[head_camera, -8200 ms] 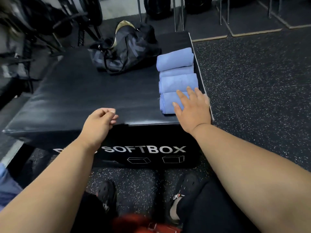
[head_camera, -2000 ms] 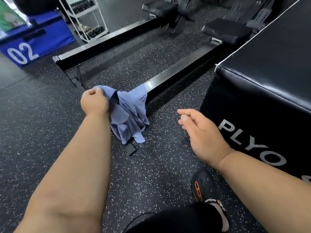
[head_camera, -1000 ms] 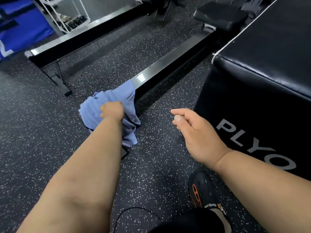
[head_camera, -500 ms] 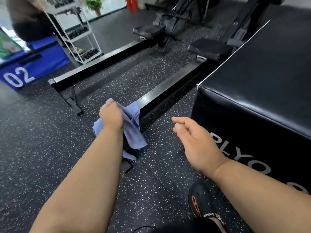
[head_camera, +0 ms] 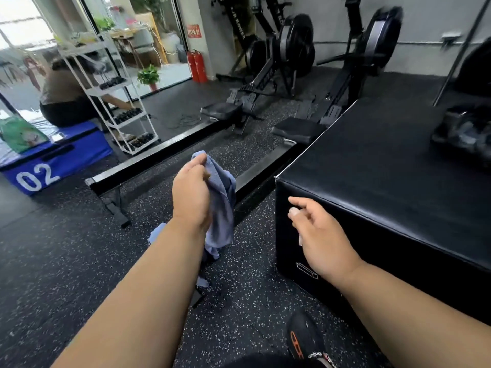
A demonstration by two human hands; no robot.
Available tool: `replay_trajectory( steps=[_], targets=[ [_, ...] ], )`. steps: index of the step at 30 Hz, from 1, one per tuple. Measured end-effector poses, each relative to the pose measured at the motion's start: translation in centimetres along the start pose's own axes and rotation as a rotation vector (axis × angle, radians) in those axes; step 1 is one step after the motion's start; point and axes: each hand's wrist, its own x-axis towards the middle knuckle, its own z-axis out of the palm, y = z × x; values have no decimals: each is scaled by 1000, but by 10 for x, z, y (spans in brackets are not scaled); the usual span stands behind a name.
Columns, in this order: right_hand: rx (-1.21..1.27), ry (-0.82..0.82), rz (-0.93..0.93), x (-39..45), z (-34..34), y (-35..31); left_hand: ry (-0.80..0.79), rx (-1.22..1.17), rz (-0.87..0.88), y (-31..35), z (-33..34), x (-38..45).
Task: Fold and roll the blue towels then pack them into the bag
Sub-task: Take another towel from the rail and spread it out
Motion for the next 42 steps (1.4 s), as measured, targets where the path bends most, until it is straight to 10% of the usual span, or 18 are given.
replay_trajectory(
  steps=[22,42],
  targets=[
    [35,204,154,-166,-184,-50,-681,-81,-178,92,106,-273],
    [331,667,-40,-228,-301,-67,-558,241,7,121,122,-318]
  ],
)
